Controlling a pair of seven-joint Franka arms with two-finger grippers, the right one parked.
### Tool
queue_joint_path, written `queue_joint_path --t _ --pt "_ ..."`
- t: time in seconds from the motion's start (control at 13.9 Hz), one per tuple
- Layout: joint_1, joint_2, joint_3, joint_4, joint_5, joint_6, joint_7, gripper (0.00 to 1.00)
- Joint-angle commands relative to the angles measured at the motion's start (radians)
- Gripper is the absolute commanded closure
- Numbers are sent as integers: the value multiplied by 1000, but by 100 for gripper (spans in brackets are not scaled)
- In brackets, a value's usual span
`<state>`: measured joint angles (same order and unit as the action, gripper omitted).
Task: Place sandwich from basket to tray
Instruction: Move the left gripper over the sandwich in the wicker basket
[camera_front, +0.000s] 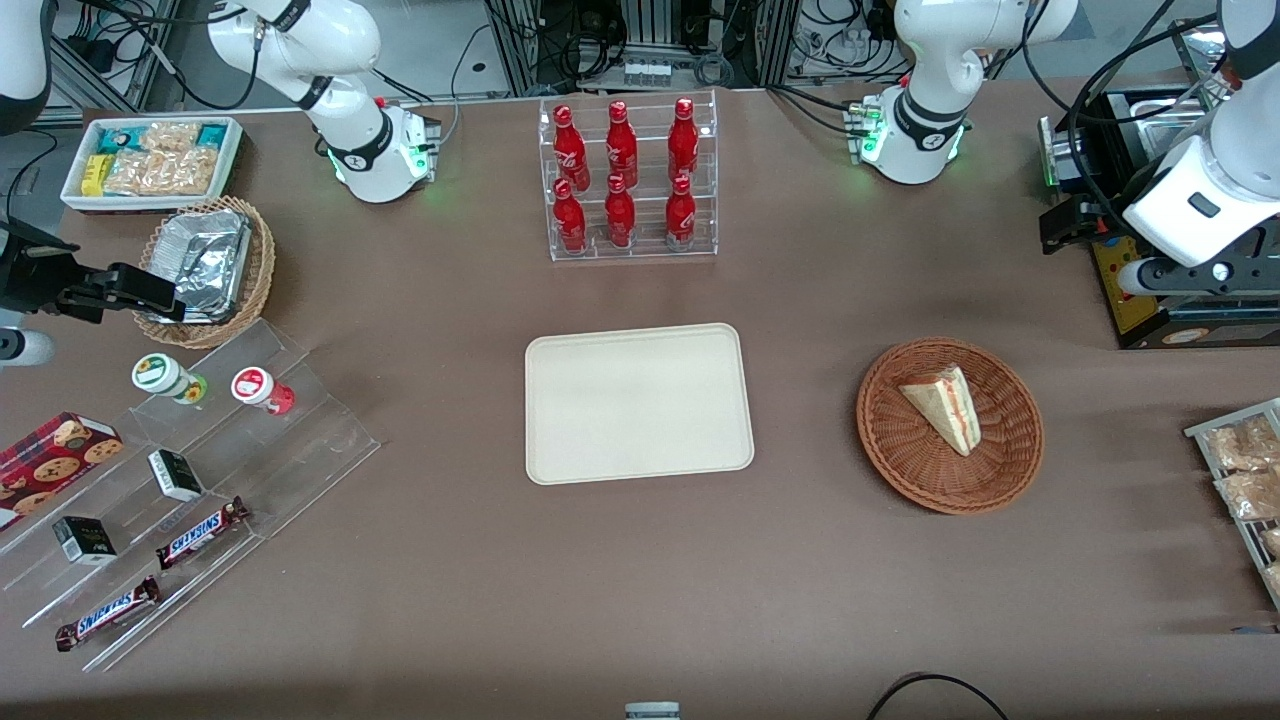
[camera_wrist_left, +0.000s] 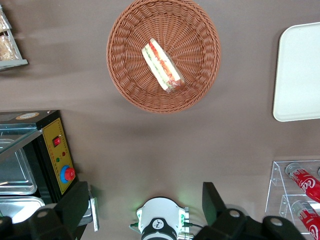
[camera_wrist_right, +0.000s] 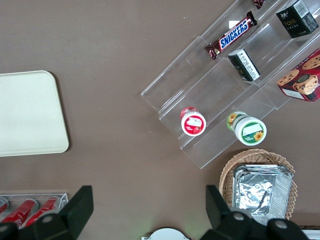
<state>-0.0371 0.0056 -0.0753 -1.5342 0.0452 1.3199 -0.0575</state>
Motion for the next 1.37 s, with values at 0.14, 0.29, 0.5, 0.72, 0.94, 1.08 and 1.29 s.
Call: queue_joint_path --t 0.14,0.29,0.5,0.72,0.94,1.08,1.29 --pt "-4 7 3 23 -13 -8 5 0" --pt "-4 20 5 6 -13 15 8 0" --pt "-4 72 5 -14 -13 77 5 0" --pt "-7 148 3 -21 -13 157 4 0" --pt "-7 241 3 -40 -13 258 1 0" --pt "-6 267 3 -81 -13 352 1 0" --pt "-6 307 5 -115 -11 426 -1 0"
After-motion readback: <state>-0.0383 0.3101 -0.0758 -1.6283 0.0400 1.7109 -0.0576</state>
